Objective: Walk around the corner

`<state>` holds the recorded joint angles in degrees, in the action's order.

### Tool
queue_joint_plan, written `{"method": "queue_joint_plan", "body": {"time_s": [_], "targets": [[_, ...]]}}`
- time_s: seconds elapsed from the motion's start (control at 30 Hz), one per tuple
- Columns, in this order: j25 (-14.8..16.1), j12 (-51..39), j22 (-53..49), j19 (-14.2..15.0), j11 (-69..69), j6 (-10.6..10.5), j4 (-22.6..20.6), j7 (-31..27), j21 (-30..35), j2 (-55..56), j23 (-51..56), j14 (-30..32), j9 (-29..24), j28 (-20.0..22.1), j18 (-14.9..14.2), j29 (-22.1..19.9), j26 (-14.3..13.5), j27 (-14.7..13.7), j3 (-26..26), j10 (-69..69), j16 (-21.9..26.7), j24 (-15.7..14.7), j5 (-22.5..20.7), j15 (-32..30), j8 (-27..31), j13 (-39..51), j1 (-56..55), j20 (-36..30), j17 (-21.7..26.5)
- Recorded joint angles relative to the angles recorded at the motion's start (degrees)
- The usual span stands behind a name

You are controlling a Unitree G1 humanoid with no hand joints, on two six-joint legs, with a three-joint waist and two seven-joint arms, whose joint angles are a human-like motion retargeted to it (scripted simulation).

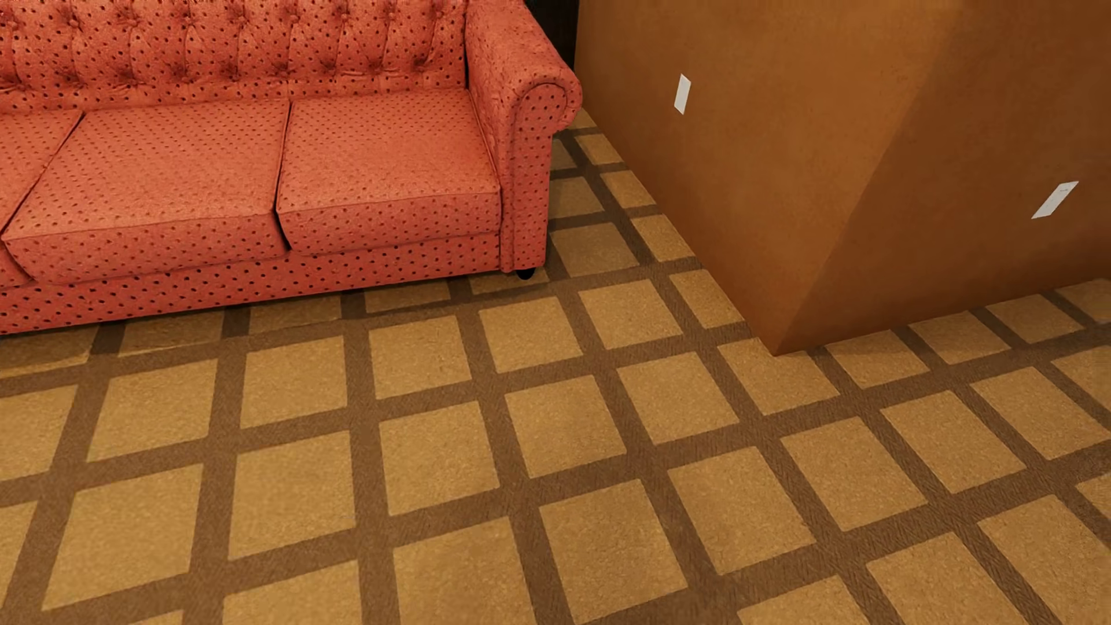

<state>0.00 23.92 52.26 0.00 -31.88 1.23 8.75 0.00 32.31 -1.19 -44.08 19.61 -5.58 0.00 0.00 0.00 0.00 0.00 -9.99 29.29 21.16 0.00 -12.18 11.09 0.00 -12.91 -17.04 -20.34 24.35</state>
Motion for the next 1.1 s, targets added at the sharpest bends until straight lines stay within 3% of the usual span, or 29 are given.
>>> {"method": "queue_joint_plan", "body": {"time_s": [0.03,0.07,0.1,0.13,0.2,0.23,0.37,0.43,0.5,0.53,0.6,0.63,0.67,0.7,0.73,0.8,0.87,0.93,1.03,1.1], "targets": [[0.0,1.5,0.1,0.0,-1.0,-0.3,1.5,0.0,-1.3,-2.8,1.6,4.1,0.3,0.0,0.0,0.0,0.0,0.0,-1.1,1.9,-0.1,0.0,0.1,4.0,0.0,0.7,-1.0,-0.4,0.9],[0.0,2.8,-0.1,0.0,-3.3,-0.3,2.1,0.0,-1.7,-6.2,2.9,-2.9,-0.5,0.0,0.0,0.0,0.0,0.0,-2.5,7.0,-0.1,0.0,0.1,6.0,0.0,1.0,0.6,0.2,1.5],[0.0,2.0,1.2,0.0,-8.1,0.9,0.6,0.0,-2.7,-5.1,3.2,-11.8,-0.5,0.0,0.0,0.0,0.0,0.0,-3.9,9.0,0.1,0.0,1.1,3.5,0.0,1.4,1.7,-1.4,1.2],[0.0,0.5,2.5,0.0,-14.5,2.0,0.9,0.0,-4.9,-2.2,1.8,-17.9,-0.9,0.0,0.0,0.0,0.0,0.0,-5.3,11.3,0.1,0.0,2.1,-3.7,0.0,2.0,3.4,-2.1,-0.9],[0.0,-3.2,4.0,0.0,-20.3,4.1,2.8,0.0,0.2,4.0,1.3,-23.4,-2.1,0.0,0.0,0.0,0.0,0.0,-3.4,10.3,2.1,0.0,4.4,-19.0,0.0,3.9,8.1,-2.2,-2.9],[0.0,-3.8,2.9,0.0,-21.5,4.3,4.4,0.0,1.0,8.3,2.5,-24.9,-1.9,0.0,0.0,0.0,0.0,0.0,-1.4,9.1,2.5,0.0,5.5,-20.7,0.0,3.1,10.4,0.1,-3.4],[0.0,-4.0,-4.2,0.0,-14.7,2.2,7.7,0.0,6.6,22.1,-2.2,-32.2,-0.8,0.0,0.0,0.0,0.0,0.0,5.3,6.6,2.5,0.0,10.7,-16.8,0.0,-2.2,21.5,1.5,-4.2],[0.0,-4.9,-7.2,0.0,-6.1,0.8,6.4,0.0,7.0,27.5,-4.7,-34.7,0.0,0.0,0.0,0.0,0.0,0.0,8.5,4.4,1.9,0.0,12.3,-14.1,0.0,-5.5,27.7,1.0,-3.6],[0.0,-6.9,-9.5,0.0,-0.6,0.2,4.2,0.0,9.4,31.7,-8.1,-37.6,0.4,0.0,0.0,0.0,0.0,0.0,11.9,2.7,2.3,0.0,13.7,-5.8,0.0,-8.2,32.3,1.1,-2.5],[0.0,-8.7,-10.3,0.0,-0.3,-0.5,4.1,0.0,11.2,33.6,-9.9,-39.0,0.0,0.0,0.0,0.0,0.0,0.0,14.5,3.1,2.7,0.0,14.9,-5.9,0.0,-9.3,33.5,-0.5,-2.0],[0.0,-11.3,-11.3,0.0,-7.9,-2.7,5.6,0.0,12.5,38.9,-13.0,-37.3,-1.5,0.0,0.0,0.0,0.0,0.0,18.9,4.3,3.5,0.0,15.2,-22.3,0.0,-11.2,37.1,-1.0,-1.4],[0.0,-11.1,-11.2,0.0,-11.4,-4.0,6.4,0.0,14.2,40.0,-15.4,-33.1,-1.7,0.0,0.0,0.0,0.0,0.0,19.9,5.1,3.5,0.0,13.7,-24.2,0.0,-10.7,38.5,0.3,-1.5],[0.0,-10.0,-10.3,0.0,-12.5,-4.9,7.7,0.0,15.9,38.4,-16.2,-27.0,-1.0,0.0,0.0,0.0,0.0,0.0,20.7,9.1,3.4,0.0,11.8,-21.4,0.0,-10.7,37.1,1.1,-1.5],[0.0,-9.2,-8.8,0.0,-13.3,-5.1,7.3,0.0,15.0,36.4,-16.1,-21.4,0.0,0.0,0.0,0.0,0.0,0.0,19.9,14.5,3.1,0.0,10.4,-17.5,0.0,-11.4,32.8,0.4,-1.8],[0.0,-8.8,-7.3,0.0,-13.3,-5.4,5.9,0.0,13.3,33.7,-14.4,-20.8,0.4,0.0,0.0,0.0,0.0,0.0,16.7,22.5,2.9,0.0,8.6,-13.7,0.0,-12.1,27.7,-0.2,-1.9],[0.0,-6.9,-6.3,0.0,-8.6,-6.3,3.9,0.0,14.8,22.4,-11.4,-26.6,-1.9,0.0,0.0,0.0,0.0,0.0,9.5,39.3,2.4,0.0,3.2,-9.2,0.0,-9.1,18.7,-1.7,-1.6],[0.0,-3.8,-5.0,0.0,-1.3,-5.9,0.4,0.0,11.2,9.6,-6.3,-34.2,-2.9,0.0,0.0,0.0,0.0,0.0,4.0,44.5,2.2,0.0,0.3,-2.8,0.0,-4.5,6.7,-4.4,-1.3],[0.0,-0.7,-3.2,0.0,3.6,-5.3,-2.4,0.0,4.2,-1.3,0.1,-35.4,-2.8,0.0,0.0,0.0,0.0,0.0,-2.3,35.2,2.2,0.0,1.3,3.7,0.0,-0.6,-3.4,-7.1,-0.6],[0.0,3.5,-1.2,0.0,8.1,-5.4,-2.1,0.0,-5.5,-13.9,9.1,-30.0,-0.8,0.0,0.0,0.0,0.0,0.0,-8.7,7.0,1.9,0.0,3.6,12.2,0.0,6.5,-10.5,-8.8,0.6],[0.0,5.6,-0.9,0.0,8.4,-6.0,-1.1,0.0,-9.0,-19.4,13.9,-31.6,1.2,0.0,0.0,0.0,0.0,0.0,-11.3,-2.3,2.0,0.0,5.1,13.8,0.0,9.7,-13.1,-9.2,1.8]]}}
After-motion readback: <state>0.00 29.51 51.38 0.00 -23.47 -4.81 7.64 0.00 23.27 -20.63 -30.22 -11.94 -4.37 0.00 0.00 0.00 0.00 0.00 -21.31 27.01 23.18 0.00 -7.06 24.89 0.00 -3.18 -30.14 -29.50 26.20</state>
